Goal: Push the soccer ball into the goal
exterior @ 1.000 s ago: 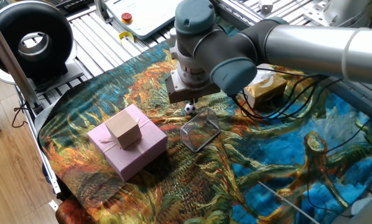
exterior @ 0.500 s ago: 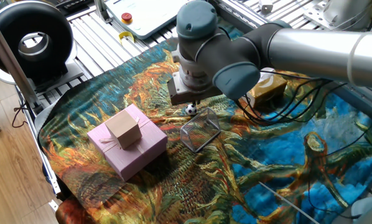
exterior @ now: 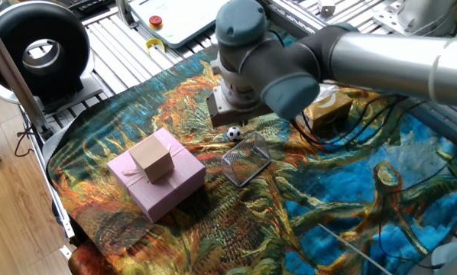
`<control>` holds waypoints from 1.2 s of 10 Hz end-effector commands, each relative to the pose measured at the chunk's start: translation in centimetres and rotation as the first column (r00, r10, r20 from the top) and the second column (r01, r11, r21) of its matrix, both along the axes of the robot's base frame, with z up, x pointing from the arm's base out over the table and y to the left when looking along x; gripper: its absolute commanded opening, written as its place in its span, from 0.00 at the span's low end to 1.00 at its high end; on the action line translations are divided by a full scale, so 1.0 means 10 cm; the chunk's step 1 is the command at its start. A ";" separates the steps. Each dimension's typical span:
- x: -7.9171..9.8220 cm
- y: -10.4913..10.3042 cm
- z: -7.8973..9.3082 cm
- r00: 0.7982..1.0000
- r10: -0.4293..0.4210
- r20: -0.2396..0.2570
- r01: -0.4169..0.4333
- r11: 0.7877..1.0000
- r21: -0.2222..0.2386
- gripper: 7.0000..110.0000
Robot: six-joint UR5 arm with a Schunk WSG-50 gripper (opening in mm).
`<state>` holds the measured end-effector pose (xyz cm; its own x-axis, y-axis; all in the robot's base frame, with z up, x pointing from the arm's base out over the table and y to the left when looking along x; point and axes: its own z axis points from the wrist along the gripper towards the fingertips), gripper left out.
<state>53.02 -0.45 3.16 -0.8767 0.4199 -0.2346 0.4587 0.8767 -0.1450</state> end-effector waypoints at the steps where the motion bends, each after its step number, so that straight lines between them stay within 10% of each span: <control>1: 0.34 -0.08 0.18 0.997 0.051 -0.051 -0.049 0.997 0.054 0.00; 5: 0.99 -0.24 0.45 0.979 0.167 -0.118 -0.143 0.973 0.183 0.00; 12: 1.29 -0.27 -0.11 0.979 0.181 -0.090 -0.164 0.971 0.172 0.00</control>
